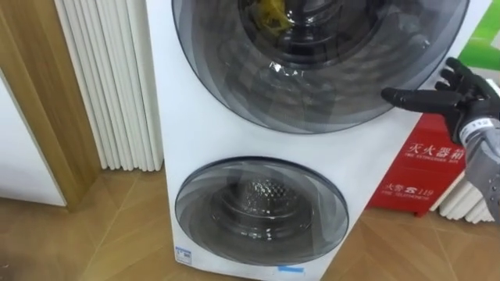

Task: Pick clothes from washing machine

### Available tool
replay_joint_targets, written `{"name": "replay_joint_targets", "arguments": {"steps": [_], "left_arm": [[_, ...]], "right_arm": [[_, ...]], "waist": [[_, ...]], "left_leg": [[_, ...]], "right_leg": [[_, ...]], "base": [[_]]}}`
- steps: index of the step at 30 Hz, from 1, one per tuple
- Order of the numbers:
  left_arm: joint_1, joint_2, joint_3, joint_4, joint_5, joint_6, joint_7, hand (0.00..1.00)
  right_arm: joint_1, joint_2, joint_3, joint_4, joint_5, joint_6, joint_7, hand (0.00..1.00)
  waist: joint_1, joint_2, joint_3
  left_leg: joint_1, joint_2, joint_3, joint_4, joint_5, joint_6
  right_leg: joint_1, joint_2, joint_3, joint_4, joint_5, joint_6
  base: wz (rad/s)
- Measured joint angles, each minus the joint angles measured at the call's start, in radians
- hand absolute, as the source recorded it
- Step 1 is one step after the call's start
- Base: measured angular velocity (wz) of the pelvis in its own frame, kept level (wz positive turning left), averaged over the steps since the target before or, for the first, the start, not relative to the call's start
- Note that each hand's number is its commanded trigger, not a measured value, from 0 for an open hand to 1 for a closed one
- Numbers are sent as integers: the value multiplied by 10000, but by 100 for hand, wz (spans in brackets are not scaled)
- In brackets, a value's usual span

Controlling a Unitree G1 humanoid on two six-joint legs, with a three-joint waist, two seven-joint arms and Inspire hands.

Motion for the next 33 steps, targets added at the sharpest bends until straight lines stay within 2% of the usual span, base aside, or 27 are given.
{"name": "replay_joint_targets", "arguments": {"steps": [4, 9, 10, 12, 21, 25, 27, 33], "left_arm": [[-57, 33, -1, -17, 31, 1, 44, 0], [-129, 36, -62, -11, 21, 8, 273, 0], [-132, 39, -162, 9, 9, 9, 311, 0], [-128, 40, -278, 9, 7, 14, 406, 0], [-246, 39, -442, 3, 9, -122, 477, 0], [-373, 40, -551, -87, -77, -188, 481, 0], [-368, 36, -692, -91, -71, -217, 489, 0], [-314, 40, -876, -90, -65, -207, 622, 0]], "right_arm": [[-64, -289, 83, -945, -22, -12, -159, 0], [-213, -367, 130, -1366, -28, -111, -164, 0], [-213, -367, 211, -1661, -46, -111, -165, 0], [-196, -366, 443, -2240, -57, -114, -186, 0], [-115, -366, 477, -2669, -171, -118, -126, 0], [-83, -363, 507, -2851, -321, -118, -42, 0], [229, -359, 490, -3327, -468, -118, -110, 0], [824, -300, 483, -4073, -456, -208, -183, 0]], "waist": [[58, -3, 16], [62, -13, 105], [56, 11, 155], [47, 46, 207], [-8, 57, 200], [-16, 85, 172], [21, 117, 133], [40, 119, 118]], "left_leg": [[92, 3, 1, -5, 0, 0], [171, 3, 2, -94, -7, -3], [167, 0, 11, -88, -7, -2], [138, 0, 25, -84, -7, -3], [125, 7, 137, -104, -7, -1], [151, 18, 203, -210, -5, 0], [180, 21, 252, -255, -4, 1], [285, 44, 374, -261, -4, 0]], "right_leg": [[61, 0, 9, 8, 0, 0], [150, 1, 17, 2, -2, -1], [149, 2, 46, -1, -2, -1], [133, 6, 58, -44, -1, -2], [26, 24, 172, -66, 1, -2], [-12, 37, 249, -65, 1, -2], [-29, 39, 290, -66, 0, -2], [1, 66, 436, -79, 1, -2]], "base": [[0], [0], [0], [-2], [-4], [-5], [-7], [-7]]}}
